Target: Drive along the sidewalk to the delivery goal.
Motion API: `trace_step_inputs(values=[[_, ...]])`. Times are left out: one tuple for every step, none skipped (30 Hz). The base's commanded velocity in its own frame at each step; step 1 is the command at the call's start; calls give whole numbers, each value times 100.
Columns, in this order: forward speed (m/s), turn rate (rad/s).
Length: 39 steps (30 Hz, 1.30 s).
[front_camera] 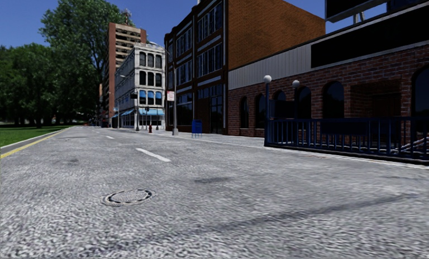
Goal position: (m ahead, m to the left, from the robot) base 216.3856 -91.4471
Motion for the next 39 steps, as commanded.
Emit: trace_step_inputs(values=[[95,-120],[95,-120],[96,-120],[97,-120],[97,-120],[108,-120],[120,-120],[125,-120],[125,-120],[127,-120],[127,-120],[127,-120],[127,-120],[126,-120],[126,-120],[126,-120],[126,-120],[125,-120],[125,-120],[125,-120],[125,-120],[125,-120],[125,-120],[125,-120],[124,-120],[124,-120],[124,-120],[124,-120],[124,-120],[127,-6],[133,0],[133,0],[136,0],[137,0],[137,0],[137,0],[137,0],[137,0],[137,0]])
